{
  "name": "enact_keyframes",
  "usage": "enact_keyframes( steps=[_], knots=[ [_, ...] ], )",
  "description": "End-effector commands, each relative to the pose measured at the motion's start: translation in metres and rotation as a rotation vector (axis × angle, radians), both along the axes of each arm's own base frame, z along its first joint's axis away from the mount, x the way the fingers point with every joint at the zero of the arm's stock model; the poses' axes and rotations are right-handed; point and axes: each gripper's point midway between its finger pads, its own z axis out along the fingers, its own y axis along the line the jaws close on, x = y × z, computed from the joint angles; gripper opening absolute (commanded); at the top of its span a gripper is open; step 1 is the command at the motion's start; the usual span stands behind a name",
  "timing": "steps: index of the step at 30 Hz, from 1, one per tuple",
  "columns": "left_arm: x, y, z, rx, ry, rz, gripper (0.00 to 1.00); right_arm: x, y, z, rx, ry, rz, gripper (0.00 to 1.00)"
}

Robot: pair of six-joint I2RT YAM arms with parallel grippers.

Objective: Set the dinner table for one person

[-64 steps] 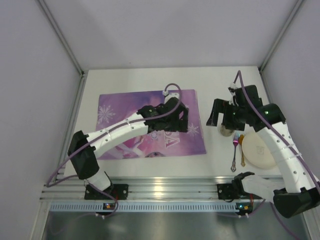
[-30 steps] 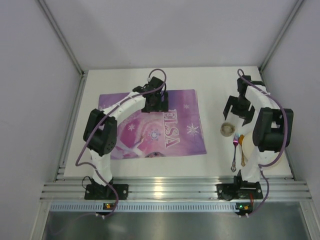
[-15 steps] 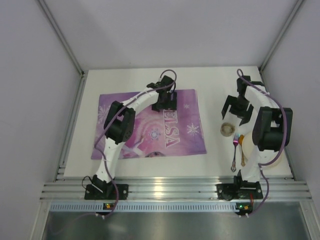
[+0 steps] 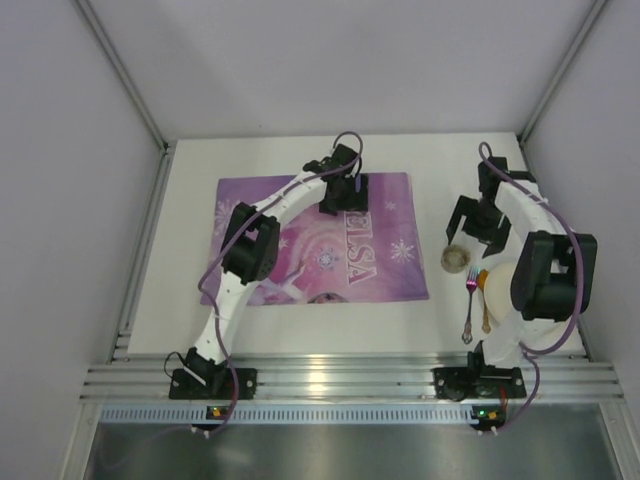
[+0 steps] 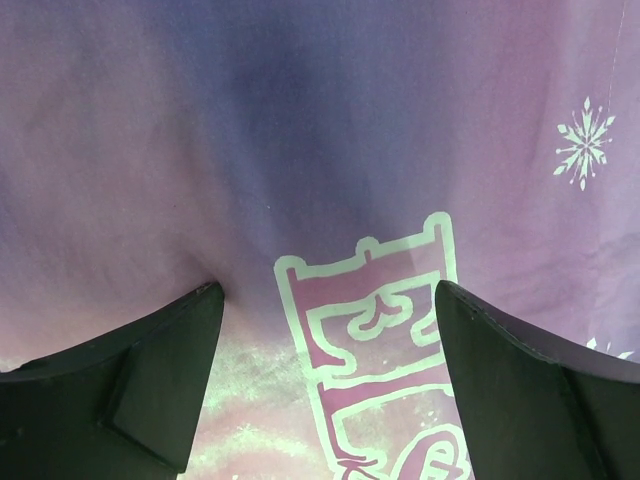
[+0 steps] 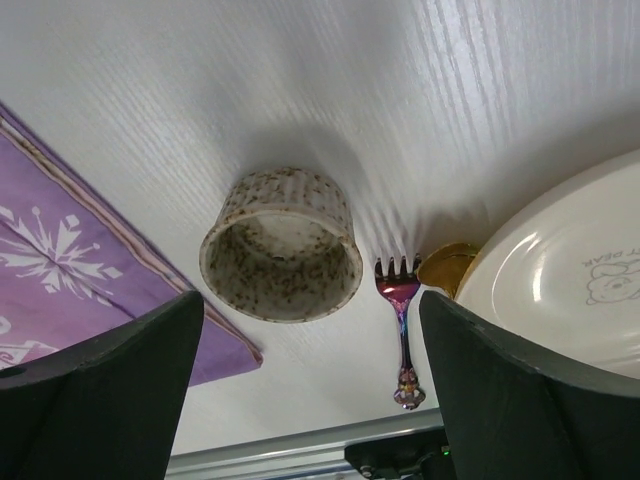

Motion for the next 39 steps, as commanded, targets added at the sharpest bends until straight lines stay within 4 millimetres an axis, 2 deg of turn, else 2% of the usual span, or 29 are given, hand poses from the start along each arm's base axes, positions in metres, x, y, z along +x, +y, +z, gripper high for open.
enact_keyframes(
  steps=[1,5,6,8,9,11,12,15,17,20,25,26,28,33,39],
  knots=[
    [-0.004,-0.018,0.008,-0.067,0.012,-0.023,0.92,-0.003,-0.005,0.016,-0.035,-0.052,0.009,0.89],
    [-0.002,-0.018,0.048,-0.106,-0.041,-0.011,0.92,-0.009,-0.009,0.012,-0.056,-0.035,0.010,0.84],
    [-0.002,-0.018,0.067,-0.123,-0.068,-0.010,0.92,-0.009,-0.010,0.010,-0.060,-0.035,0.011,0.83],
    [-0.003,-0.016,0.086,-0.138,-0.095,-0.006,0.92,-0.012,-0.010,0.005,-0.063,-0.021,0.013,0.81],
    [-0.005,-0.013,0.104,-0.148,-0.124,0.000,0.92,-0.012,-0.011,0.003,-0.068,-0.020,0.016,0.79],
    [-0.007,-0.009,0.121,-0.154,-0.153,0.004,0.92,-0.013,-0.014,-0.001,-0.079,-0.008,0.017,0.77],
    [-0.010,-0.004,0.135,-0.161,-0.175,0.010,0.92,-0.012,-0.016,-0.002,-0.087,-0.007,0.019,0.74],
    [-0.020,0.007,0.153,-0.162,-0.202,0.022,0.93,-0.010,-0.017,-0.008,-0.089,0.004,0.020,0.64],
    [-0.026,0.012,0.158,-0.166,-0.207,0.022,0.93,-0.009,-0.015,-0.013,-0.082,0.013,0.023,0.56],
    [-0.038,0.027,0.153,-0.130,-0.206,0.053,0.93,-0.007,-0.015,-0.020,-0.076,0.023,0.022,0.48],
    [-0.049,0.040,0.146,-0.102,-0.196,0.070,0.92,-0.008,-0.015,-0.031,-0.081,0.046,0.023,0.43],
    [-0.053,0.043,0.145,-0.097,-0.193,0.072,0.92,-0.007,-0.015,-0.032,-0.081,0.044,0.023,0.38],
    [-0.056,0.046,0.143,-0.095,-0.193,0.075,0.92,-0.005,-0.015,-0.035,-0.081,0.052,0.026,0.36],
    [-0.063,0.052,0.141,-0.093,-0.186,0.088,0.92,-0.002,-0.016,-0.038,-0.080,0.060,0.027,0.20],
    [-0.066,0.054,0.142,-0.088,-0.186,0.088,0.92,0.000,-0.015,-0.033,-0.083,0.051,0.032,0.03]
  ],
)
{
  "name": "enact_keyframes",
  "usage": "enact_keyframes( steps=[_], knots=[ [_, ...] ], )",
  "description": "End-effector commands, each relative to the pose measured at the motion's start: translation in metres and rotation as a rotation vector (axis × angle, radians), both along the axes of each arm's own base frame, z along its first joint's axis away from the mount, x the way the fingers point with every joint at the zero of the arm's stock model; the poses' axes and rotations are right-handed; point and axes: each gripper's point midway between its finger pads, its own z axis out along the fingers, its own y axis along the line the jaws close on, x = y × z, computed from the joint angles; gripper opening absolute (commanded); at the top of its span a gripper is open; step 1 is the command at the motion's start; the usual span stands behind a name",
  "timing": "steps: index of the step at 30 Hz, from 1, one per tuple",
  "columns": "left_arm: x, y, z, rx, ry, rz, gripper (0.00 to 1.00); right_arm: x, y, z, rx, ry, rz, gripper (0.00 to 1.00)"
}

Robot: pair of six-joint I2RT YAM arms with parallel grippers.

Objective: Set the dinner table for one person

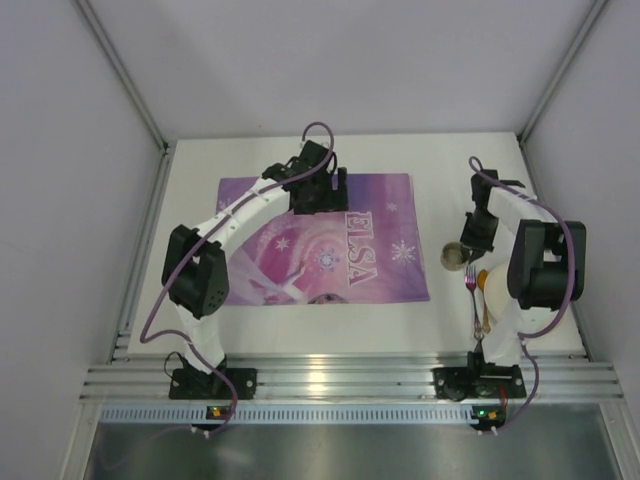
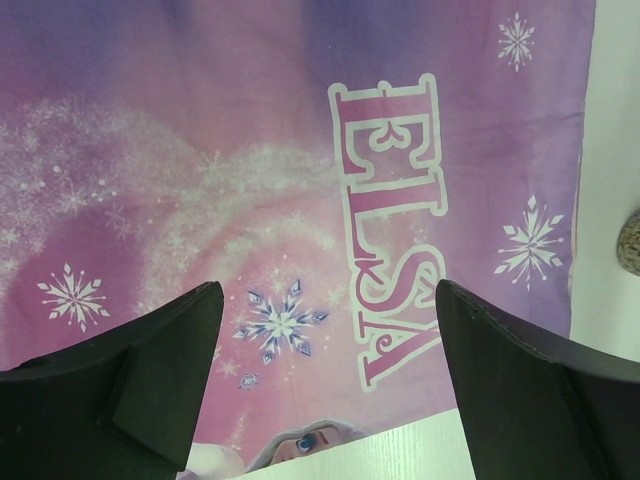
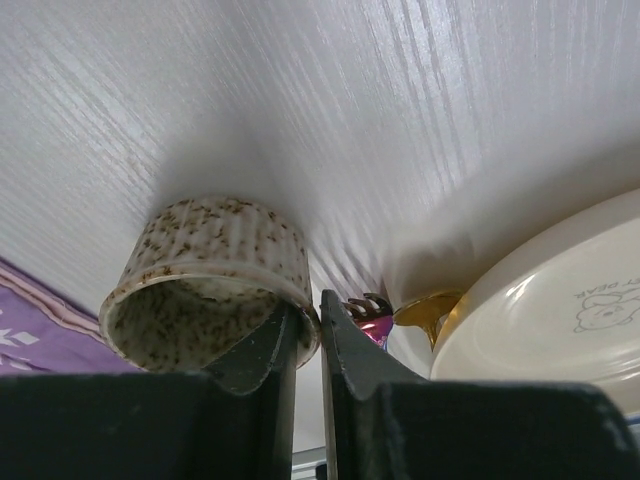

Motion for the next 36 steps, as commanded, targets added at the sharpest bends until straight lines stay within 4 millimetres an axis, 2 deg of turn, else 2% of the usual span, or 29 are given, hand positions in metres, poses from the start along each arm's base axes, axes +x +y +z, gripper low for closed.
enact_keyframes(
  steps=[1,14,15,19,21,24,25,26,27,29,30,31,32,33,35,36],
  knots=[
    [0.003,0.000,0.037,-0.049,-0.091,0.014,0.92,0.014,-0.003,0.010,-0.019,-0.044,0.009,0.00],
    [0.002,0.004,0.043,-0.028,-0.106,-0.002,0.92,0.025,0.011,0.059,-0.020,-0.130,0.013,0.00],
    [0.002,0.005,0.043,-0.027,-0.107,-0.002,0.92,0.027,0.022,0.063,-0.015,-0.140,0.040,0.00],
    [0.002,0.006,0.048,-0.021,-0.116,-0.005,0.92,0.038,0.035,0.076,0.020,-0.172,0.050,0.00],
    [0.002,0.011,0.050,-0.003,-0.123,0.001,0.92,0.047,0.050,0.082,0.066,-0.203,0.076,0.00],
    [-0.001,0.018,0.054,0.029,-0.132,0.004,0.93,0.064,0.092,0.089,0.189,-0.272,0.163,0.00],
    [-0.002,0.024,0.056,0.049,-0.142,0.016,0.93,0.075,0.106,0.098,0.219,-0.311,0.192,0.00],
    [-0.003,0.029,0.056,0.065,-0.143,0.023,0.93,0.080,0.122,0.093,0.232,-0.301,0.226,0.00],
    [-0.005,0.033,0.056,0.077,-0.146,0.028,0.93,0.092,0.133,0.103,0.244,-0.336,0.248,0.00],
    [-0.011,0.043,0.058,0.101,-0.156,0.042,0.93,0.102,0.160,0.105,0.273,-0.347,0.292,0.00],
    [-0.013,0.048,0.058,0.109,-0.160,0.050,0.94,0.117,0.171,0.106,0.280,-0.365,0.307,0.00],
    [-0.019,0.055,0.059,0.118,-0.162,0.061,0.94,0.124,0.178,0.106,0.281,-0.370,0.317,0.00],
    [-0.021,0.058,0.059,0.120,-0.165,0.064,0.94,0.130,0.187,0.092,0.277,-0.346,0.325,0.00],
    [-0.024,0.062,0.059,0.121,-0.162,0.072,0.95,0.143,0.194,0.100,0.281,-0.379,0.329,0.00],
    [-0.034,0.072,0.057,0.128,-0.158,0.089,0.95,0.155,0.199,0.095,0.266,-0.386,0.322,0.00],
    [-0.037,0.076,0.057,0.129,-0.155,0.093,0.95,0.165,0.200,0.086,0.250,-0.380,0.314,0.00]
  ],
)
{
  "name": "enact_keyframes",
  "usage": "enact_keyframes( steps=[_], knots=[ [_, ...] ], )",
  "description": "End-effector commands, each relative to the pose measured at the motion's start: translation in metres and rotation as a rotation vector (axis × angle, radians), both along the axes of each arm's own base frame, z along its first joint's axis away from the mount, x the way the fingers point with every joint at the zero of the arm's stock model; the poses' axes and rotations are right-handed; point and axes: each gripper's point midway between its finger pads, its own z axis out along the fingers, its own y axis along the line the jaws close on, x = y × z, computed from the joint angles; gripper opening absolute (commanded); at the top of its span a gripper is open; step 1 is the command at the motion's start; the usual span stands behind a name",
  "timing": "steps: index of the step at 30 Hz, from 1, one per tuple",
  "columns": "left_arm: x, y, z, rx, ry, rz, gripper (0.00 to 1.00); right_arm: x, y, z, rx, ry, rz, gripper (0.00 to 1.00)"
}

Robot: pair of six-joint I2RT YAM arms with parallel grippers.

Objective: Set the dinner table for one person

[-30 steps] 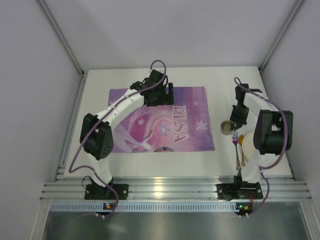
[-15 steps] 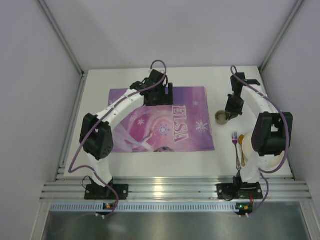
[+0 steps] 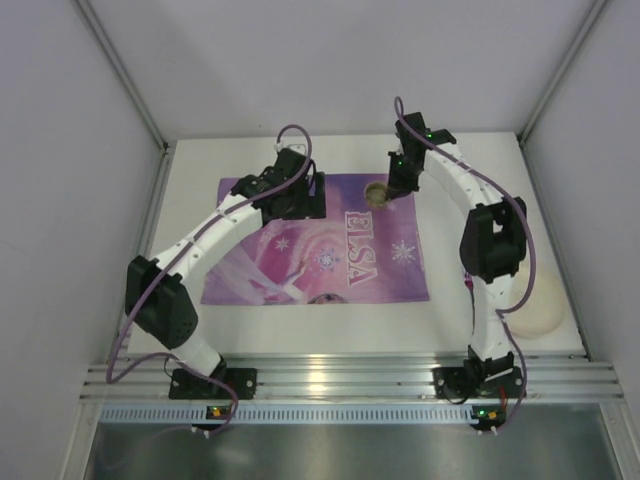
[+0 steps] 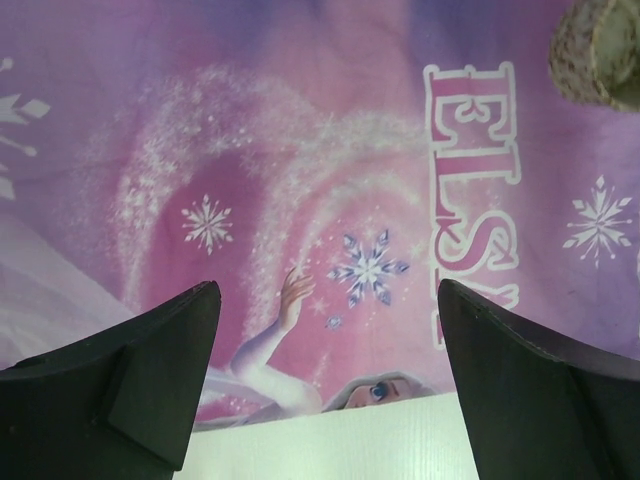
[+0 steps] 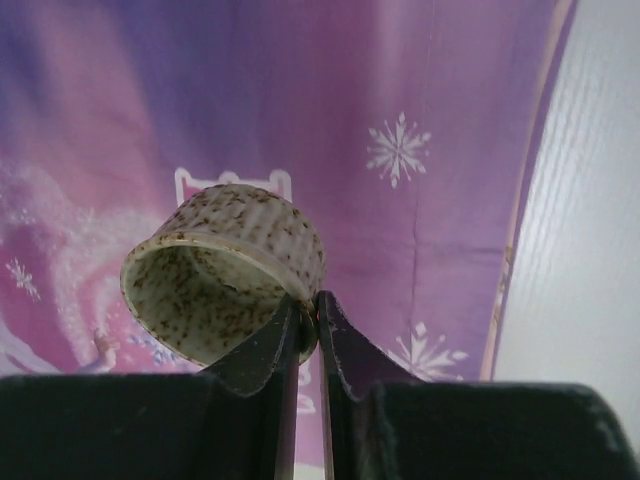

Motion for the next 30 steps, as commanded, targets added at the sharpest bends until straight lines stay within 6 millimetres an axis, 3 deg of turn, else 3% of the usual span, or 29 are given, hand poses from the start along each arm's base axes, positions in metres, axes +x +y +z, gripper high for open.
enact_keyframes(
  steps=[1,2,4,5,9,14,16,18,20,21,23,26,27,28,30],
  knots=[
    [-0.015,0.025,0.012,0.021,-0.034,0.043,0.95,0.030,0.006,-0.006,-0.004,-0.033,-0.042,0.00],
    [-0.018,0.029,0.011,0.026,-0.035,0.049,0.95,0.034,0.006,-0.020,-0.016,-0.011,-0.047,0.00],
    [-0.026,0.038,0.011,0.026,-0.033,0.066,0.95,0.045,0.009,-0.021,-0.017,-0.025,-0.053,0.00],
    [-0.029,0.041,0.012,0.027,-0.034,0.070,0.96,0.048,0.009,-0.033,-0.023,-0.008,-0.055,0.00],
    [-0.040,0.053,0.014,0.019,-0.048,0.091,0.96,0.064,0.015,-0.034,-0.006,-0.030,-0.071,0.00],
    [-0.045,0.060,0.008,0.031,-0.035,0.098,0.96,0.063,0.013,-0.045,-0.023,-0.011,-0.087,0.02],
    [-0.045,0.059,0.006,0.028,-0.030,0.096,0.96,0.060,0.010,-0.049,-0.045,-0.003,-0.085,0.20],
    [-0.045,0.057,0.004,0.024,-0.025,0.091,0.96,0.054,0.005,-0.050,-0.065,0.004,-0.087,0.54],
    [-0.044,0.055,0.002,0.022,-0.018,0.084,0.96,0.050,-0.005,-0.043,-0.104,-0.013,-0.097,0.63],
    [-0.044,0.054,0.001,0.020,-0.018,0.081,0.96,0.050,-0.013,-0.036,-0.125,-0.029,-0.109,0.72],
    [-0.044,0.052,-0.001,0.015,-0.014,0.069,0.96,0.044,-0.024,-0.011,-0.137,-0.069,-0.125,0.75],
    [-0.043,0.050,-0.006,0.019,-0.007,0.051,0.96,0.024,-0.059,0.026,-0.164,-0.119,-0.184,0.77],
    [-0.043,0.049,-0.008,0.024,-0.006,0.042,0.96,0.018,-0.082,0.035,-0.173,-0.126,-0.237,0.82],
    [-0.042,0.047,-0.010,0.018,-0.005,0.032,0.96,-0.002,-0.097,0.044,-0.173,-0.126,-0.265,0.84],
    [-0.043,0.044,-0.019,0.023,0.012,0.015,0.95,-0.023,-0.132,0.046,-0.181,-0.111,-0.344,0.92]
  ],
)
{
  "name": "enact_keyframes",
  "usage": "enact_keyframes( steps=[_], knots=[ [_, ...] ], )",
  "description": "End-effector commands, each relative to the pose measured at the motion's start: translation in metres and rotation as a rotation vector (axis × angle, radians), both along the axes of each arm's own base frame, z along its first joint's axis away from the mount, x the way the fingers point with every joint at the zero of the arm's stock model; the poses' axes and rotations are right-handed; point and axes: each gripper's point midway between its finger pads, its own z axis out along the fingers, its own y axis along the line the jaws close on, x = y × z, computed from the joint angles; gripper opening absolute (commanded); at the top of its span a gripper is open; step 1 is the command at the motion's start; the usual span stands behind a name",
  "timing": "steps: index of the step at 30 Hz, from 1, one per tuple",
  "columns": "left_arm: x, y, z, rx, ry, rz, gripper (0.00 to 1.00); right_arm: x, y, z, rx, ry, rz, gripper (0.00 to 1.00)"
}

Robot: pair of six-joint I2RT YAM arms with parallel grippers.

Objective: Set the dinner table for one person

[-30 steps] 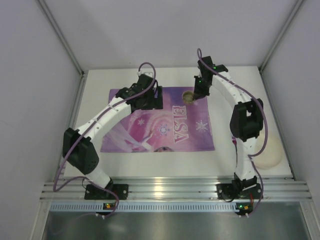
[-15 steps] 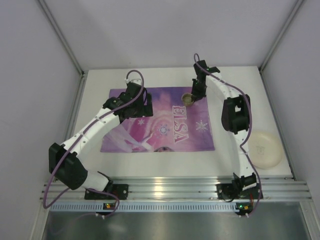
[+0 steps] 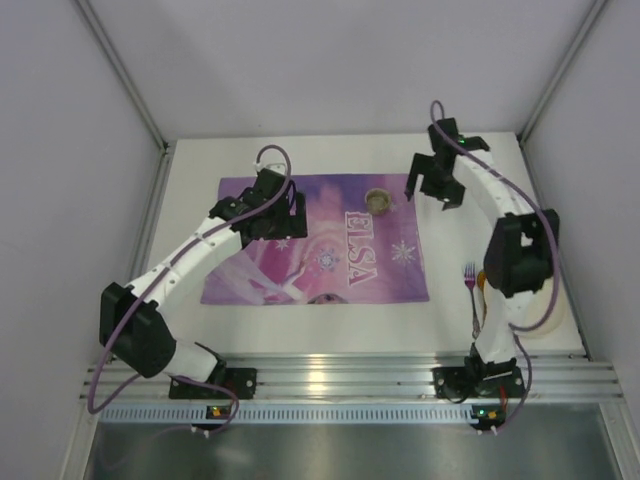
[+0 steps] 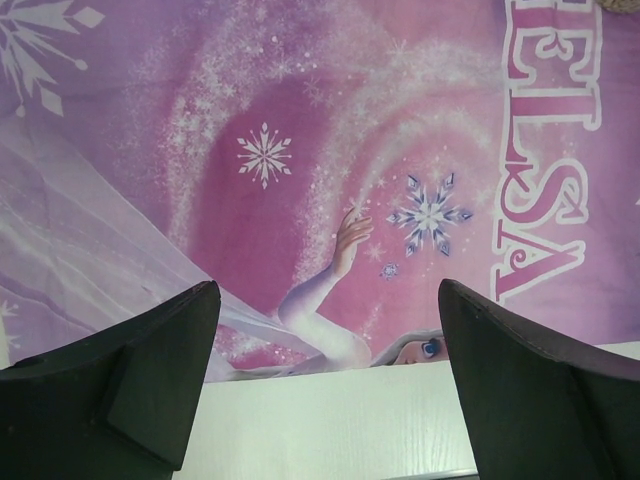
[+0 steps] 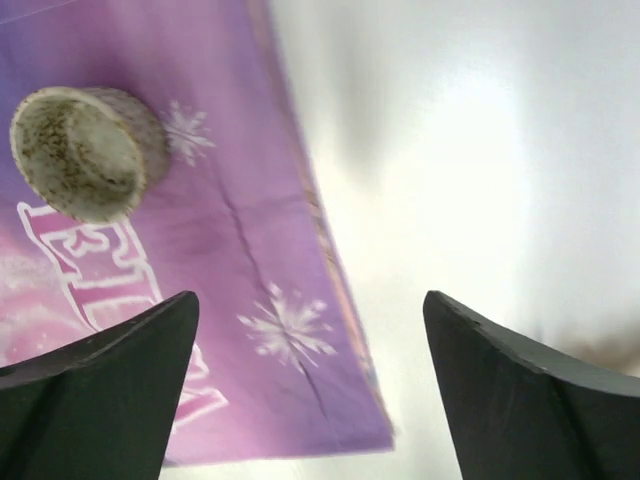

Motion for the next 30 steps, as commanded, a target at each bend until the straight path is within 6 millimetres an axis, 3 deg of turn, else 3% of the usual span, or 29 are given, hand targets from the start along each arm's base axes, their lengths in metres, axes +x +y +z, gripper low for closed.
enact_keyframes(
  steps=[1,3,6,7,10,13,14,15,18,21,24,30],
  knots=[
    [0.006,-0.009,-0.010,-0.017,-0.002,-0.040,0.95,-0.030,-0.075,0.076,-0.028,-0.170,-0.174,0.96],
    [0.004,-0.016,-0.024,-0.026,0.035,-0.061,0.95,-0.077,-0.102,0.043,-0.056,-0.068,-0.231,1.00],
    [0.002,-0.025,-0.032,-0.057,0.055,-0.085,0.94,-0.112,-0.113,0.024,-0.072,-0.008,-0.266,1.00],
    [0.002,-0.027,-0.035,-0.060,0.059,-0.092,0.94,-0.133,-0.121,0.009,-0.070,0.038,-0.295,1.00],
    [0.000,-0.033,-0.044,-0.073,0.072,-0.112,0.94,-0.166,-0.115,-0.014,-0.035,0.114,-0.313,1.00],
    [-0.002,-0.034,-0.050,-0.075,0.080,-0.122,0.94,-0.190,-0.108,-0.024,-0.002,0.147,-0.309,0.96],
    [-0.003,-0.033,-0.052,-0.072,0.084,-0.125,0.94,-0.194,-0.107,-0.025,0.003,0.147,-0.309,0.92],
    [-0.003,-0.034,-0.053,-0.074,0.080,-0.129,0.94,-0.198,-0.106,-0.026,0.008,0.149,-0.309,0.80],
    [-0.006,-0.034,-0.059,-0.075,0.093,-0.138,0.94,-0.211,-0.104,-0.032,0.012,0.165,-0.307,0.61],
    [-0.008,-0.035,-0.065,-0.077,0.102,-0.146,0.94,-0.219,-0.102,-0.045,0.021,0.197,-0.312,0.46],
    [-0.008,-0.036,-0.067,-0.080,0.106,-0.150,0.94,-0.220,-0.103,-0.055,0.008,0.224,-0.324,0.39],
    [-0.006,-0.036,-0.065,-0.071,0.099,-0.153,0.94,-0.219,-0.110,-0.075,-0.036,0.278,-0.349,0.36]
  ],
)
